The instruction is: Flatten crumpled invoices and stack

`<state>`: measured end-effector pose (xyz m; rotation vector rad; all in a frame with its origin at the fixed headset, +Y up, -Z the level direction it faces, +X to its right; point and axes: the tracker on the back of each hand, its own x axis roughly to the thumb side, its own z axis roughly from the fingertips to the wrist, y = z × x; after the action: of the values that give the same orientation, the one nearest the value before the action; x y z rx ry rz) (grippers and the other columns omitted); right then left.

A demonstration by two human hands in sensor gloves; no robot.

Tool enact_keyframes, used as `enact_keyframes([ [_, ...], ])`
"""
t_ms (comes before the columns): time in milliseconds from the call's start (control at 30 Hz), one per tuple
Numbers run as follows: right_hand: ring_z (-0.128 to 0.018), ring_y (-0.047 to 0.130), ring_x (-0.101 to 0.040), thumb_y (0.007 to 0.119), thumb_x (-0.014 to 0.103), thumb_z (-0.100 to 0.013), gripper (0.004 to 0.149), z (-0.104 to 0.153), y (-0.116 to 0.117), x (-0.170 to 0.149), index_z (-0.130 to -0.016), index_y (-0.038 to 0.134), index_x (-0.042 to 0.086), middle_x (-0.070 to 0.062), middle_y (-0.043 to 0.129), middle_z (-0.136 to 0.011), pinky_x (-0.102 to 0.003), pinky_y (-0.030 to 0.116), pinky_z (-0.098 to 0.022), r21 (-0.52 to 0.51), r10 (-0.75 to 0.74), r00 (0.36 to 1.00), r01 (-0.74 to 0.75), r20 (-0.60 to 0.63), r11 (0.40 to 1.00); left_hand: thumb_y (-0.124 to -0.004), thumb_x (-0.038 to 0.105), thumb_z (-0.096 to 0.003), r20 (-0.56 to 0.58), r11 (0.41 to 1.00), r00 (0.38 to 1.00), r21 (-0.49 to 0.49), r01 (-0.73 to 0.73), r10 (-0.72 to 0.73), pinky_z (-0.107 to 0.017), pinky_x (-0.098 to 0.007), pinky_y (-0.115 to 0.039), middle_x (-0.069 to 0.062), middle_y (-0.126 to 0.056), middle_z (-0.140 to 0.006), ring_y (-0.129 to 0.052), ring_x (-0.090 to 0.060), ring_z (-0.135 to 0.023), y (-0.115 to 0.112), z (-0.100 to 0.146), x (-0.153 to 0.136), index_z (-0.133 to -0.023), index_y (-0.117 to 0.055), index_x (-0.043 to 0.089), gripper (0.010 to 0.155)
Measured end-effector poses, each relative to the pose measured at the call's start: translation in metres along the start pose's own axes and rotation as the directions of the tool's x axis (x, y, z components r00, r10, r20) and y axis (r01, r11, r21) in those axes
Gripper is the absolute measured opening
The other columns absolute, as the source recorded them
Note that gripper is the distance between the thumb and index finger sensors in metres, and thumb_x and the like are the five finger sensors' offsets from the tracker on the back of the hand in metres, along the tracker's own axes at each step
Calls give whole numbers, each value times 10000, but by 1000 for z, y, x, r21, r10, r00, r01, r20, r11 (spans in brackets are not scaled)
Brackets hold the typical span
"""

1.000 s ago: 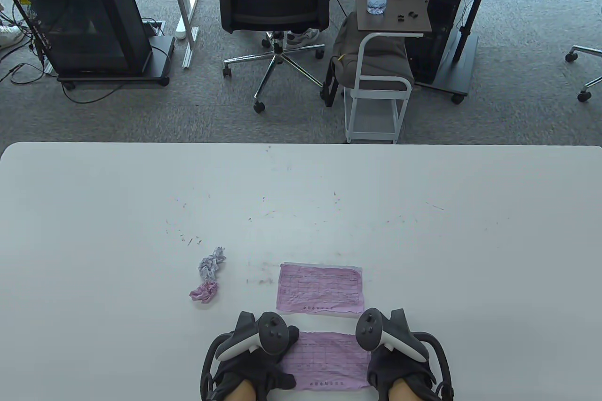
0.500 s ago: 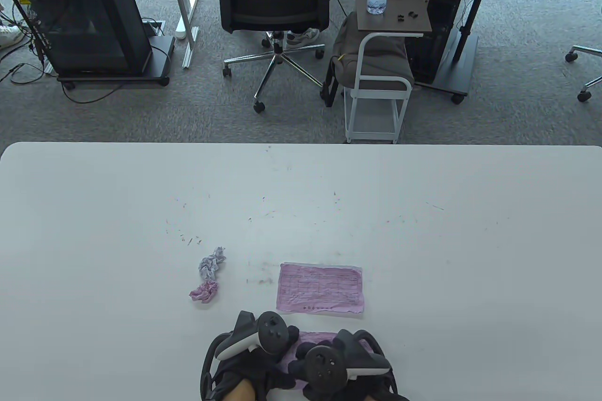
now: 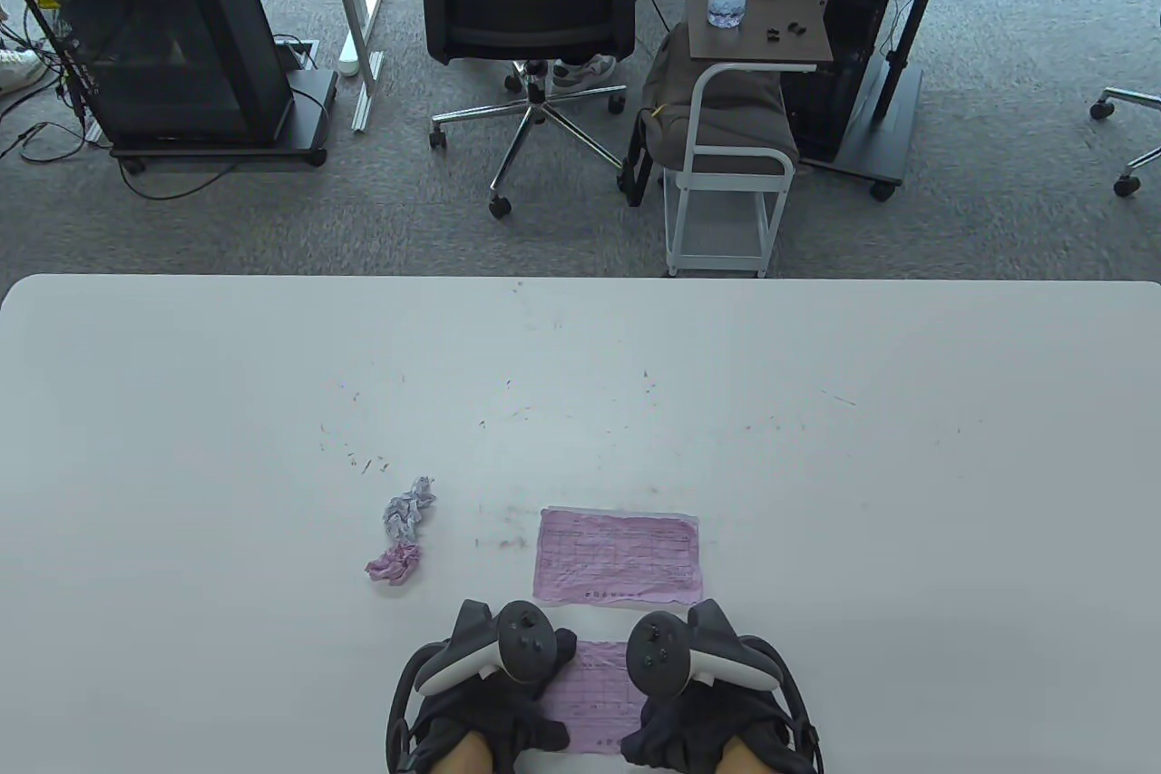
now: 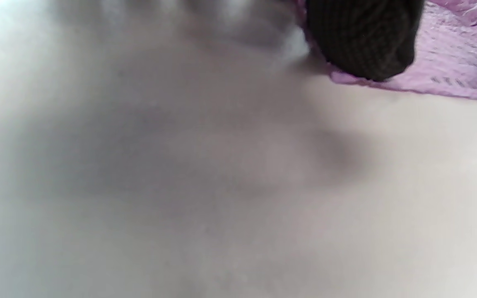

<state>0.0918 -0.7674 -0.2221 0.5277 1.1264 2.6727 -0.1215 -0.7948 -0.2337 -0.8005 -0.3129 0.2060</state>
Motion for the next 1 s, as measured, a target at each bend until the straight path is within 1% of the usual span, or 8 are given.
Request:
enact_keyframes([
  [133, -581, 916, -330, 751, 489, -567, 363, 5, -3, -16, -740, 877, 196, -96, 902, -733, -625, 778, -445, -21, -65, 997, 65, -38, 998, -816, 475, -477, 2, 1000, 1000, -1, -1, 1, -614, -726, -149, -87, 115, -1049, 127, -561, -909, 0, 0, 0, -1076, -198, 387, 864],
  [200, -561, 923, -334, 740, 488, -572, 379, 12, -9, -23, -741, 877, 178, -127, 918, -721, -623, 804, -436, -87, -119, 993, 118, -14, 989, -816, 474, -477, 4, 1000, 1000, -1, -2, 2, -613, -727, -149, -89, 114, -1049, 126, -563, -908, 0, 0, 0, -1076, -201, 387, 863],
  [367, -608, 894, -362, 720, 477, -574, 412, 28, -23, -12, -803, 838, 156, -162, 872, -787, -592, 822, -423, -404, -28, 998, 49, 59, 914, -817, 472, -478, 6, 1000, 1000, -3, -4, 4, -611, -729, -146, -90, 116, -1048, 129, -565, -905, 0, -1, 0, -1076, -198, 386, 866],
  [433, -668, 861, -385, 714, 464, -574, 434, 26, -22, 1, -863, 785, 149, -180, 810, -859, -586, 822, -430, -440, 40, 993, 13, 111, 898, -817, 472, -478, 6, 1000, 1000, -3, -3, 3, -611, -728, -147, -90, 115, -1048, 128, -564, -905, 0, -1, -1, -1076, -200, 386, 864],
  [567, -798, 737, -427, 705, 433, -579, 521, 12, -9, 30, -986, 601, 125, -234, 578, -1009, -604, 782, -474, -387, 165, 962, -69, 219, 920, -817, 473, -478, 6, 1000, 1000, -3, -4, 4, -610, -729, -147, -90, 116, -1048, 128, -564, -906, 0, -1, -1, -1076, -198, 386, 865],
  [733, -855, 665, -451, 695, 432, -577, 553, -6, 9, 58, -1032, 527, 165, -244, 489, -1065, -615, 755, -508, -315, 346, 907, -264, 242, 912, -817, 472, -478, 7, 1000, 1000, -4, -3, 3, -610, -729, -148, -91, 115, -1047, 128, -565, -904, 0, -1, -1, -1076, -200, 385, 864],
  [800, -875, 554, -458, 690, 438, -584, 586, -14, 16, 59, -1056, 470, 169, -246, 414, -1082, -628, 698, -530, -182, 338, 920, -305, 196, 935, -817, 471, -479, 7, 1000, 1000, -5, -3, 3, -610, -728, -146, -90, 117, -1047, 130, -564, -904, 0, -1, -1, -1077, -197, 384, 865],
  [1000, -869, 589, -419, 689, 440, -586, 588, -11, 9, 47, -1044, 485, 132, -204, 451, -1075, -632, 727, -506, -192, 271, 962, -257, 45, 947, -816, 472, -479, 7, 1000, 1000, -5, -2, 2, -611, -728, -146, -90, 117, -1047, 129, -563, -904, 0, -1, 0, -1076, -197, 386, 865],
])
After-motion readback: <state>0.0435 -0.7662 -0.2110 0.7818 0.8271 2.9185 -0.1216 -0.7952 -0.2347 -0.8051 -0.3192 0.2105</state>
